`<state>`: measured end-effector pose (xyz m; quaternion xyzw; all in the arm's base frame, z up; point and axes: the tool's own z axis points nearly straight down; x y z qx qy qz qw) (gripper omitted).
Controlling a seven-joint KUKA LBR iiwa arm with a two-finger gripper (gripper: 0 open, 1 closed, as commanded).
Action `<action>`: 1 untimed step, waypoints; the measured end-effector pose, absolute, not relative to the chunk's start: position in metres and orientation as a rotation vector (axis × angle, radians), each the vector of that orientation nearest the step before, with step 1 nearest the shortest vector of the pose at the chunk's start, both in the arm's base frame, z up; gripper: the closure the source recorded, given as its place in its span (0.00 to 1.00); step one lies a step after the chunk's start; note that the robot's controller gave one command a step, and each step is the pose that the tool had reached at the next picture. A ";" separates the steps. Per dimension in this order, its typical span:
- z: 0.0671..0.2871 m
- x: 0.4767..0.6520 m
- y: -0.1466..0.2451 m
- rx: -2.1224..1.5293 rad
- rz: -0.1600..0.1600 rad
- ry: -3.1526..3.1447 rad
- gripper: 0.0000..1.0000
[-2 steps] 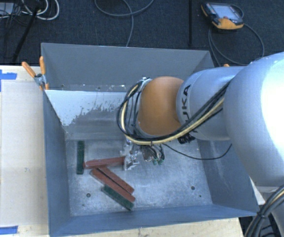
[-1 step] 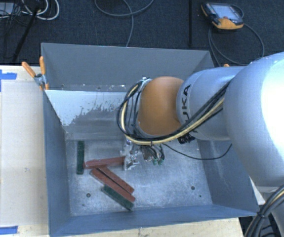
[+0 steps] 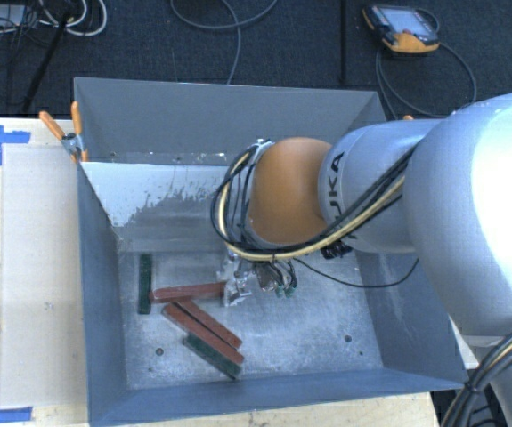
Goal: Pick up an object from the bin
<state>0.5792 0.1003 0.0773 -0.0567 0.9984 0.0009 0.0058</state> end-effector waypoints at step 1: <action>0.125 0.577 0.100 -0.231 -0.001 3.131 1.00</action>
Offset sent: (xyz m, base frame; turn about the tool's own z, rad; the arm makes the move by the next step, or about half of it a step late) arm 0.0187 -0.0135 0.1981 -0.2760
